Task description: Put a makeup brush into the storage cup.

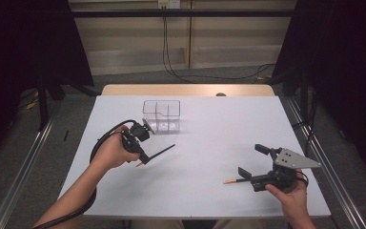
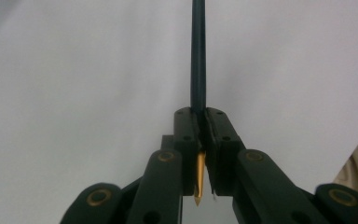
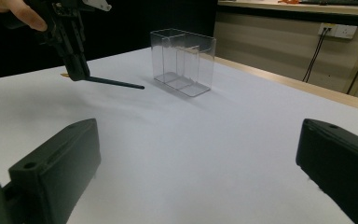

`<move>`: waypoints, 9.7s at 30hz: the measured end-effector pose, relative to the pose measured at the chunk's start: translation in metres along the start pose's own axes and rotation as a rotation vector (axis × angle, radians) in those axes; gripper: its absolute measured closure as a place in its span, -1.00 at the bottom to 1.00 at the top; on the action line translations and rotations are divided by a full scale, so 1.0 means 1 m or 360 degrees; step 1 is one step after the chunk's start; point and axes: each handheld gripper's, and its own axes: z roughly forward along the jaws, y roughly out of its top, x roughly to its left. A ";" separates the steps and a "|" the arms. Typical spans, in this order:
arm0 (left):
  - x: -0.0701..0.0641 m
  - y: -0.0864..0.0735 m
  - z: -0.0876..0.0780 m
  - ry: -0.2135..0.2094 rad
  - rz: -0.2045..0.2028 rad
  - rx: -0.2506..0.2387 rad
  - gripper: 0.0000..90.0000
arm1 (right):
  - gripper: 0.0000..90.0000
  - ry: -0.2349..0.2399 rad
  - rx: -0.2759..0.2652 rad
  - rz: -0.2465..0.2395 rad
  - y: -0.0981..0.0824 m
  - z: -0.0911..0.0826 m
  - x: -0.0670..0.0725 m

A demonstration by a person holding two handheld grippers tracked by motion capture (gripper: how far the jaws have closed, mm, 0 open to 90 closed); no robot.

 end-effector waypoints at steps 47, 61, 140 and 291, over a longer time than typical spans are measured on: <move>-0.059 0.064 0.014 -0.0149 0.0429 -0.0001 0.87 | -0.96 0.0376 0.0292 -0.0177 0.031 0.051 0.008; -0.060 0.064 0.019 -0.0171 0.0435 0.0031 0.87 | -0.78 0.0459 0.0622 -0.0286 0.037 0.075 0.009; -0.075 0.073 0.017 -0.0205 0.0699 0.0033 0.86 | 0.87 0.0806 0.1267 -0.0909 0.054 0.137 0.031; -0.020 0.016 -0.003 -0.0702 0.0208 -0.1794 0.80 | 0.89 0.0577 0.0132 -0.0116 0.049 0.123 0.025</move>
